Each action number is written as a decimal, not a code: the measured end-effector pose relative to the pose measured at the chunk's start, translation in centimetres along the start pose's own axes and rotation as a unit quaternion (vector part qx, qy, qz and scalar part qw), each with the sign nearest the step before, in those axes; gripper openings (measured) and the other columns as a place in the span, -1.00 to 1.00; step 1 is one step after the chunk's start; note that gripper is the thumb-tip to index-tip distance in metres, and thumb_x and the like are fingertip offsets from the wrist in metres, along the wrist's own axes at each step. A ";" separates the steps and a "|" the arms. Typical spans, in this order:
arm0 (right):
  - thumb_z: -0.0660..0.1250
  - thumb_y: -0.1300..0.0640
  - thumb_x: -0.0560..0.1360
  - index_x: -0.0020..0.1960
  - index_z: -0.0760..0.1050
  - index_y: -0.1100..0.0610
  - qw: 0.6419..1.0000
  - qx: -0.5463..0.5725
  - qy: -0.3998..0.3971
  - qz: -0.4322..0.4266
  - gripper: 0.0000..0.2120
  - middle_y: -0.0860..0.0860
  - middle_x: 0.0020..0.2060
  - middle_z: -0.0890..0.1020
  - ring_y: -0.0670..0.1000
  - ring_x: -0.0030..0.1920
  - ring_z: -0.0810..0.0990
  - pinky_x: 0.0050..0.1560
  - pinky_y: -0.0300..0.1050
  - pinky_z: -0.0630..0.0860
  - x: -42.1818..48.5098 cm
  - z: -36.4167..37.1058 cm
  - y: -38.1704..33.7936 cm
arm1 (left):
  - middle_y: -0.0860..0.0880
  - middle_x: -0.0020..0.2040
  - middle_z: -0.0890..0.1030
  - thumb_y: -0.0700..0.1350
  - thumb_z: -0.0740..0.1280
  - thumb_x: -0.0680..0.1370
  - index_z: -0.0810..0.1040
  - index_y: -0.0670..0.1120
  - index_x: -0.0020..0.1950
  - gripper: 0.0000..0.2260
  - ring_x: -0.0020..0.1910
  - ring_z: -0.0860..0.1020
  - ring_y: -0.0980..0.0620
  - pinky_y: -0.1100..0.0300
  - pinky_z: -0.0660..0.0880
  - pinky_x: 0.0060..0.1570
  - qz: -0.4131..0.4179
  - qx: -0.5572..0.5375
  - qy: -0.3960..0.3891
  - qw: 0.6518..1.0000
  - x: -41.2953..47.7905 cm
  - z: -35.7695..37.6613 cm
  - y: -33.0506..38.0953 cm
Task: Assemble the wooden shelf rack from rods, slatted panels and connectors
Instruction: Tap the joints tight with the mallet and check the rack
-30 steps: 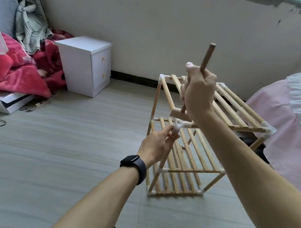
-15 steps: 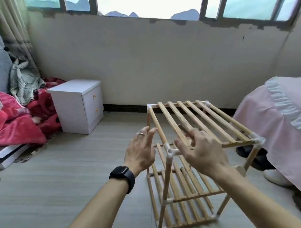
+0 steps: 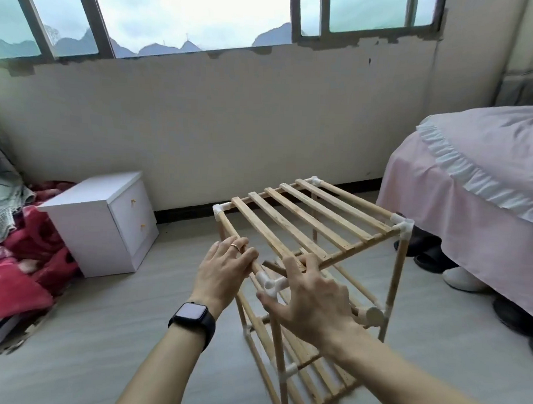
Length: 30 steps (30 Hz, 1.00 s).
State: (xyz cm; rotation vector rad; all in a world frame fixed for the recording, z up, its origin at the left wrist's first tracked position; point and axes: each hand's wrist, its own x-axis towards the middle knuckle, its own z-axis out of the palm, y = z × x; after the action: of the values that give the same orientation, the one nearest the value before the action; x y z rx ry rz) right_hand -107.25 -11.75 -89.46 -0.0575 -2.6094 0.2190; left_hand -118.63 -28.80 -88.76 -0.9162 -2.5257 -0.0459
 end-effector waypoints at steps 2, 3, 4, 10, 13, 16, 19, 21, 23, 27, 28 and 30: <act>0.14 -0.46 0.45 0.24 0.32 -0.07 0.999 0.045 0.016 -0.014 -0.44 0.01 0.07 0.43 -0.02 -0.35 0.50 -0.44 -0.18 0.44 -0.9 -0.4 1.6 | -0.16 0.18 0.61 -0.03 0.47 0.52 0.57 0.00 0.14 -0.77 0.25 0.55 -0.27 -0.24 0.56 0.14 0.012 -0.008 0.062 0.998 -1.2 -0.3 1.3; 0.20 -0.41 0.45 0.24 0.35 -0.07 0.997 0.070 0.020 -0.027 -0.47 0.01 0.07 0.44 -0.05 -0.35 0.50 -0.45 -0.20 0.46 -1.4 -0.6 2.7 | -0.17 0.14 0.63 -0.02 0.48 0.50 0.58 0.00 0.13 -0.76 0.20 0.57 -0.27 -0.24 0.59 0.07 0.010 -0.016 0.084 0.996 -1.8 -0.4 2.1; 0.26 -0.37 0.45 0.27 0.38 -0.07 0.994 0.096 0.025 -0.042 -0.47 0.01 0.10 0.45 -0.07 -0.33 0.51 -0.43 -0.23 0.48 -2.0 -0.8 4.0 | -0.16 0.14 0.63 0.00 0.47 0.50 0.59 0.01 0.16 -0.74 0.19 0.57 -0.27 -0.23 0.60 0.04 0.008 -0.024 0.095 0.995 -2.3 -0.5 3.0; 0.35 -0.16 0.47 0.39 0.53 0.03 0.982 0.132 0.122 -0.052 -0.46 0.04 0.37 0.46 0.04 -0.16 0.67 -0.37 -0.26 0.50 -4.8 -1.9 12.2 | -0.04 0.23 0.61 -0.13 0.52 0.46 0.45 0.00 0.40 -0.46 0.19 0.46 -0.09 -0.05 0.57 0.08 0.077 -0.044 0.155 0.984 -4.0 -1.1 7.1; 0.39 -0.08 0.55 0.38 0.55 0.03 0.978 0.131 0.158 -0.036 -0.57 0.02 0.35 0.51 0.09 0.00 0.68 -0.25 -0.04 0.66 -5.3 -2.0 15.1 | -0.01 0.22 0.61 -0.10 0.48 0.48 0.45 -0.03 0.42 -0.49 0.21 0.44 -0.03 -0.03 0.53 0.16 0.097 -0.048 0.149 0.983 -3.3 -1.6 9.0; 0.45 0.04 0.54 0.38 0.56 -0.03 0.979 0.115 0.164 0.020 -0.58 0.00 0.26 0.57 0.12 0.00 0.68 -0.18 0.15 0.68 -4.9 -2.4 17.3 | -0.06 0.26 0.58 -0.05 0.45 0.50 0.49 -0.05 0.40 -0.53 0.27 0.44 -0.06 -0.10 0.49 0.22 0.054 -0.059 0.159 0.984 -3.2 -1.8 8.8; 0.43 0.12 0.56 0.38 0.57 -0.06 0.980 0.100 0.133 0.112 -0.60 0.04 0.23 0.56 0.17 0.02 0.65 -0.14 0.15 0.66 -4.1 -3.3 18.6 | -0.16 0.40 0.43 0.01 0.41 0.49 0.44 -0.08 0.44 -0.47 0.31 0.42 -0.14 -0.07 0.42 0.20 -0.043 -0.069 0.235 0.969 -4.5 -1.6 6.8; 0.39 0.12 0.57 0.30 0.61 -0.01 0.968 0.105 0.154 0.170 -0.70 0.08 0.19 0.53 0.13 0.01 0.61 -0.06 0.10 0.63 -3.8 -4.1 18.4 | -0.17 0.45 0.33 0.13 0.39 0.52 0.32 -0.06 0.48 -0.40 0.32 0.37 -0.14 0.02 0.37 0.13 -0.153 -0.122 0.261 0.945 -5.8 -1.3 5.8; 0.29 0.02 0.58 0.10 0.64 0.04 0.947 0.168 0.208 0.177 -0.80 0.06 0.03 0.57 -0.07 -0.07 0.51 -0.05 -0.08 0.54 -3.6 -5.0 16.8 | -0.15 0.43 0.31 0.28 0.37 0.53 0.18 -0.01 0.51 -0.30 0.31 0.35 -0.10 0.00 0.37 0.15 -0.257 -0.264 0.206 0.907 -6.7 -0.7 5.6; 0.14 -0.21 0.61 -0.12 0.56 0.04 0.864 0.446 0.174 0.157 -0.61 -0.05 -0.37 0.57 -0.06 -0.38 0.52 -0.31 -0.16 0.48 -3.0 -7.7 10.7 | 0.11 0.20 0.52 0.36 0.18 0.53 0.30 0.05 0.44 -0.41 0.08 0.57 0.18 0.31 0.48 -0.09 -0.280 -0.452 0.035 0.846 -7.6 0.1 6.1; 0.12 -0.22 0.63 -0.10 0.55 0.06 0.863 0.459 0.155 0.141 -0.58 -0.05 -0.38 0.58 -0.06 -0.37 0.53 -0.31 -0.21 0.50 -2.7 -8.2 9.5 | 0.14 0.10 0.58 0.36 0.11 0.55 0.43 0.06 0.31 -0.50 0.00 0.60 0.18 0.34 0.48 -0.20 -0.271 -0.450 0.022 0.851 -7.7 0.2 6.3; 0.07 -0.24 0.67 -0.09 0.55 0.06 0.868 0.472 0.108 0.109 -0.53 -0.14 -0.46 0.52 -0.15 -0.42 0.50 -0.37 -0.35 0.45 -2.2 -9.2 7.3 | 0.12 -0.05 0.64 0.33 0.05 0.60 0.51 0.10 0.09 -0.61 -0.09 0.61 0.16 0.23 0.52 -0.23 -0.276 -0.447 0.030 0.851 -7.9 0.5 6.7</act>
State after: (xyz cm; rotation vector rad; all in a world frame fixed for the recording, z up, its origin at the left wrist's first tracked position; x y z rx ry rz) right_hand -100.78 -3.36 -83.93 -0.0275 -2.0071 1.4410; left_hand -109.37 -28.26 -93.32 -0.3918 -2.5823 -1.4935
